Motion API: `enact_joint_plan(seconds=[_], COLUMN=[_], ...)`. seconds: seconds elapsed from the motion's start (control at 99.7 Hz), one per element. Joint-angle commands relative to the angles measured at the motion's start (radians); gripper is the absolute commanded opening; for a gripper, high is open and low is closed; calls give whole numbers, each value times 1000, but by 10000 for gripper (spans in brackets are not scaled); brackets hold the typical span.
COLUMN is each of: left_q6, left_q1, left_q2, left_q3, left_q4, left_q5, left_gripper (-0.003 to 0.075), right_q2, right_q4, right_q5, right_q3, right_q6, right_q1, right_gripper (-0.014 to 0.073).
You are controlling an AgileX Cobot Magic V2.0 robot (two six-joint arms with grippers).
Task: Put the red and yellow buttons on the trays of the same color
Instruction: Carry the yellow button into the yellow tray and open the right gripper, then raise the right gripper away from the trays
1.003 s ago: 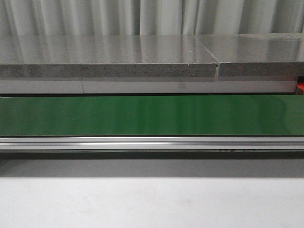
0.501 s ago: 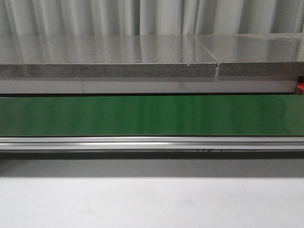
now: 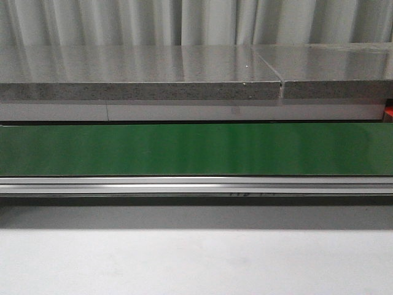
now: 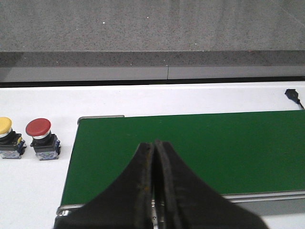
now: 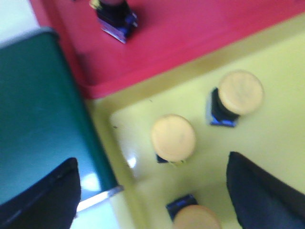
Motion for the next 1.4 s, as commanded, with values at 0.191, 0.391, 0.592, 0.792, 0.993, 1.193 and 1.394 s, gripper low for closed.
enact_joint_plan(seconds=[0.191, 0.391, 0.592, 0.792, 0.993, 1.193, 1.394], left_q6=[-13, -13, -13, -13, -13, -13, -13], left_q1=[-7, -7, -7, -7, -7, -7, -7], left_q2=[3, 3, 3, 3, 3, 3, 3], left_q3=[-28, -28, -28, -28, -28, -28, -28], left_q4=[-8, -8, -8, -8, -8, -8, -8], left_q5=[-74, -74, -74, -74, -74, -74, -74], left_gripper=[-19, -19, -19, -19, -19, -19, -19], right_q2=[-217, -326, -403, -447, -450, -450, -450], right_q4=[2, -8, -8, -8, -7, 52, 114], right_q5=[-40, -56, -71, -70, -49, -72, -102], right_q3=[-37, -29, 16, 47, 51, 51, 51], right_q6=[-15, -66, -129, -136, -136, -136, -136], right_q1=[261, 410, 517, 569, 569, 569, 569], right_gripper=[612, 612, 612, 535, 194, -67, -68])
